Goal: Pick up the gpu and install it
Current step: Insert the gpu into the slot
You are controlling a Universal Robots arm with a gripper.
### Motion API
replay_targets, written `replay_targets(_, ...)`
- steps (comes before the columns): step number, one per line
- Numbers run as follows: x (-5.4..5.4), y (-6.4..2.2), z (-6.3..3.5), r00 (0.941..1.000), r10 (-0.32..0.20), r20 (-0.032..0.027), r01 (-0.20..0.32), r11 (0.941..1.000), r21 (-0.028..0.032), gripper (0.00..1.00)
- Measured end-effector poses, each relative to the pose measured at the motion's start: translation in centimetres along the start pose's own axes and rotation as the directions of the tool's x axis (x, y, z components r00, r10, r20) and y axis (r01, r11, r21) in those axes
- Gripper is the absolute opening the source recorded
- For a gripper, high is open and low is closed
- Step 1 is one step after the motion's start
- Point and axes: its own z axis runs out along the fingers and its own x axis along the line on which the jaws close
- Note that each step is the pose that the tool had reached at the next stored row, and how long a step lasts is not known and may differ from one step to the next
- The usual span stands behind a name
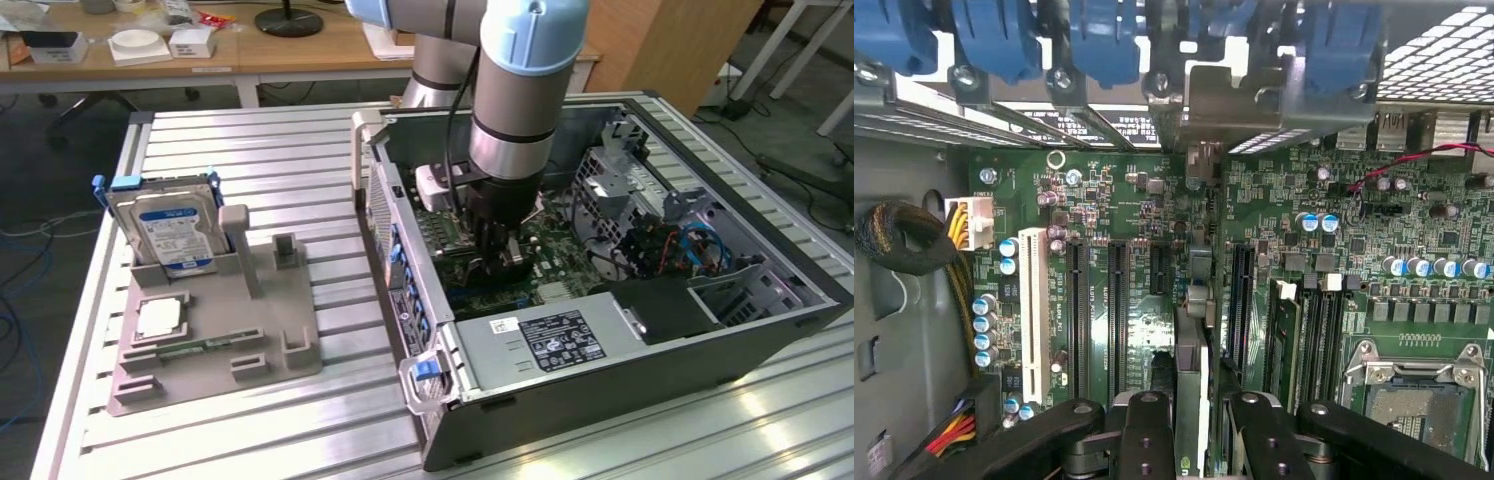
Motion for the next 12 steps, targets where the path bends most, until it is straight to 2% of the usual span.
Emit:
replay_targets(10,0.00,0.00,0.05,1.0000,0.000,0.0001,0.000,1.0000,0.0001,0.26)
replay_targets(11,-0.03,0.02,0.13,1.0000,0.000,0.0026,0.000,1.0000,0.0004,0.26)
replay_targets(12,-0.03,0.02,0.11,1.0000,0.000,0.0017,0.000,1.0000,0.0008,0.27)
